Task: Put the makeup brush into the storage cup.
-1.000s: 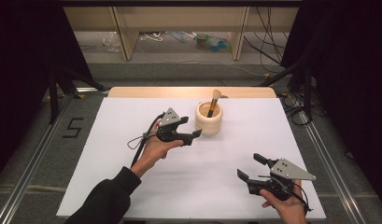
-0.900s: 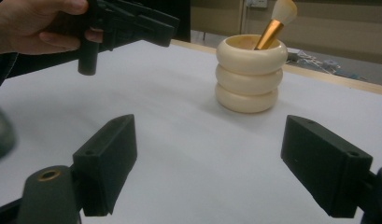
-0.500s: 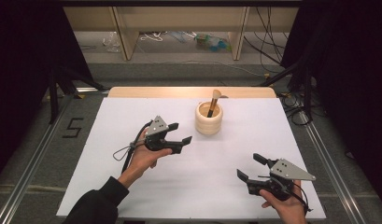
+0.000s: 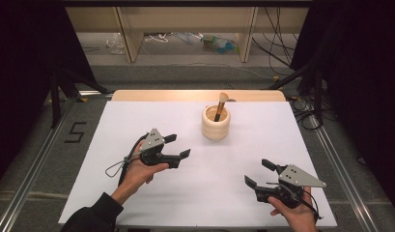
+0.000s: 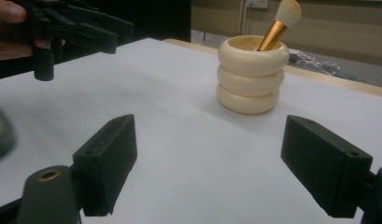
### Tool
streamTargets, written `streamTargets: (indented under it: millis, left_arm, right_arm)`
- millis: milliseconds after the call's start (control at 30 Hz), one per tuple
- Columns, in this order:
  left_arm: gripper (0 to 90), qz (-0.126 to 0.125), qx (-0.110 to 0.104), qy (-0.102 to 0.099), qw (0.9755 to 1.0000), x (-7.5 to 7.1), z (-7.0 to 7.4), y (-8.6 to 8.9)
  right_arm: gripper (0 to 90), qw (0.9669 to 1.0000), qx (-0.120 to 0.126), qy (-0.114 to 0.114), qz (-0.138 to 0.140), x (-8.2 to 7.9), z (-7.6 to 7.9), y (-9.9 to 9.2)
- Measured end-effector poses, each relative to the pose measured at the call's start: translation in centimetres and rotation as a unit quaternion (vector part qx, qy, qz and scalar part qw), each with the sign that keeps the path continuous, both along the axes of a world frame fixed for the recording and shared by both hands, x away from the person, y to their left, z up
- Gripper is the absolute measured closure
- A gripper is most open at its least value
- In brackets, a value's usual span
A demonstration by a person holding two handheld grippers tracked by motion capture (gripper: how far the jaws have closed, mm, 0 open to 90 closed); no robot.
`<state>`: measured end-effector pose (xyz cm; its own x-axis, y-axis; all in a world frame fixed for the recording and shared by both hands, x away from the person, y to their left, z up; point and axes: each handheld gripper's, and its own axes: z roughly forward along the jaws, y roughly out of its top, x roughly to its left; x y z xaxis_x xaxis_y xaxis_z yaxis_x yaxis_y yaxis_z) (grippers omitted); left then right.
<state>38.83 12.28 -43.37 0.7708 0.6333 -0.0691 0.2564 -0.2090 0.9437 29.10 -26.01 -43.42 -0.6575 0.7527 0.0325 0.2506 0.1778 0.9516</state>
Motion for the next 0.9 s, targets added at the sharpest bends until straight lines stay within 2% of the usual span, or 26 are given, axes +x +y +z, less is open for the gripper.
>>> streamTargets:
  millis: [133, 200, 400, 500, 533, 633, 667, 733, 767, 800, 833, 900]
  left_arm:
    - [22.4, -0.003, -0.004, 0.005, 1.0, -0.5, -0.2, 0.1]
    - [21.4, -0.001, 0.004, 0.001, 1.0, -0.6, -0.2, 0.3]
    - [20.5, 0.006, -0.007, 0.007, 0.9999, -1.1, -0.3, 0.8]
    - [20.1, 0.003, -0.004, 0.005, 1.0, -1.3, -0.4, 1.1]
    - [20.1, 0.004, -0.004, 0.006, 1.0, -1.4, -0.4, 1.2]
    - [20.1, 0.003, -0.005, 0.007, 1.0, -1.7, -0.5, 1.4]
    - [20.1, 0.001, -0.002, 0.004, 1.0, -1.8, -0.5, 1.5]
    - [20.1, 0.0, -0.004, 0.006, 1.0, -2.0, -0.5, 1.6]
    - [20.1, -0.001, -0.002, 0.002, 1.0, -2.1, -0.5, 1.7]
    - [20.1, -0.002, -0.001, 0.003, 1.0, -2.3, -0.5, 1.7]
    - [20.1, -0.003, 0.0, 0.001, 1.0, -2.4, -0.5, 1.8]
    - [20.1, -0.002, 0.002, 0.0, 1.0, -2.6, -0.6, 1.9]
  right_arm:
    - [19.4, 1.0, -0.001, -0.001, 0.0, 0.0, 0.0, 0.0]
    - [19.5, 1.0, -0.002, -0.001, -0.001, 0.0, 0.0, 0.0]
    - [19.5, 1.0, -0.002, 0.002, 0.001, 0.0, 0.0, 0.0]
    - [19.5, 1.0, -0.003, 0.001, 0.001, 0.0, 0.0, 0.0]
    - [19.5, 1.0, 0.006, 0.0, 0.005, 0.0, -0.1, 0.1]
    - [19.5, 0.9999, -0.012, 0.008, 0.001, -0.1, 0.1, -0.1]
    - [19.5, 1.0, 0.001, 0.002, 0.003, 0.0, 0.0, 0.1]
    - [19.5, 1.0, -0.004, 0.0, 0.0, -0.1, 0.0, 0.0]
    - [19.5, 0.9998, -0.014, 0.011, 0.002, -0.2, 0.1, -0.1]
    - [19.5, 1.0, -0.004, 0.0, 0.0, -0.1, 0.0, 0.0]
    - [19.5, 1.0, 0.003, 0.0, 0.004, 0.0, -0.1, 0.1]
    - [19.5, 1.0, -0.002, 0.002, 0.001, -0.1, 0.0, 0.0]
